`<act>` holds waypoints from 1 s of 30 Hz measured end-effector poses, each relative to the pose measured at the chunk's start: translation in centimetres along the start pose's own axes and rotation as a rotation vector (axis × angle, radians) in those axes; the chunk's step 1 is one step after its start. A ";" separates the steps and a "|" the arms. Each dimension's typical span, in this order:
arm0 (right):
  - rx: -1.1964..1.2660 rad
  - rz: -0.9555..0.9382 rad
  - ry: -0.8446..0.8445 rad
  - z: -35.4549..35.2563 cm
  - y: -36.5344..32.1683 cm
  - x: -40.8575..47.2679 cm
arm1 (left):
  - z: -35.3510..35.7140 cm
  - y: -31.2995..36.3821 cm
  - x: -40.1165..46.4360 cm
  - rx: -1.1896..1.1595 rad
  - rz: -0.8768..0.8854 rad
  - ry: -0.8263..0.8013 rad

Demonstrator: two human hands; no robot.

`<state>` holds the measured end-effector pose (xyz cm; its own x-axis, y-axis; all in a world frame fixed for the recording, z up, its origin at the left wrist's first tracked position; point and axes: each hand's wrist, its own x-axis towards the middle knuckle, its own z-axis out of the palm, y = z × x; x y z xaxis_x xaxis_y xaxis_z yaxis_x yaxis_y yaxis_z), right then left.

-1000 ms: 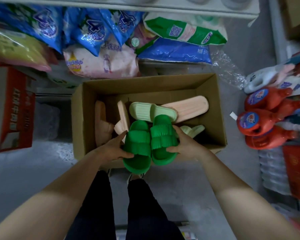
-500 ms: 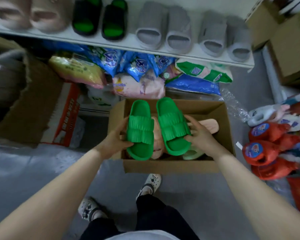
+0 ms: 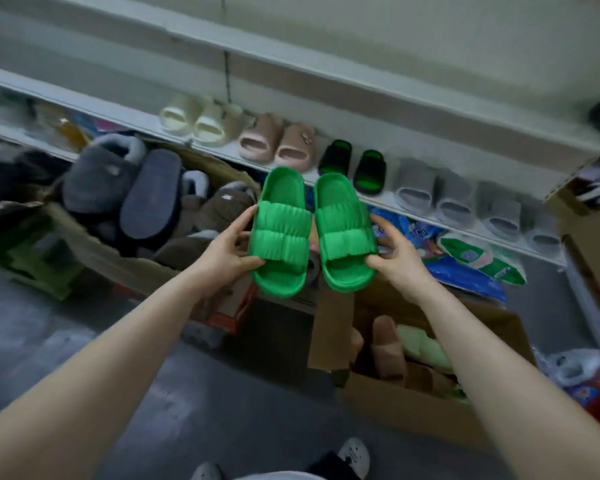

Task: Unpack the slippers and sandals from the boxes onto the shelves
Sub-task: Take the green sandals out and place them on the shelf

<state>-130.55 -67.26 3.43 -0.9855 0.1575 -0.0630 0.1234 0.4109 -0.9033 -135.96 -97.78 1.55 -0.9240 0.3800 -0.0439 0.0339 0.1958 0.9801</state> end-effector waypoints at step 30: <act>0.003 -0.172 -0.165 35.2 -20.9 27.2 | -44.0 -4.1 8.7 0.003 -0.092 0.361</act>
<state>-164.02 -103.16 5.63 -0.9977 -0.0638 0.0235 -0.0480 0.4166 -0.9078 -160.88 -135.06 5.64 -0.9980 0.0179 -0.0602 -0.0549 0.2169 0.9746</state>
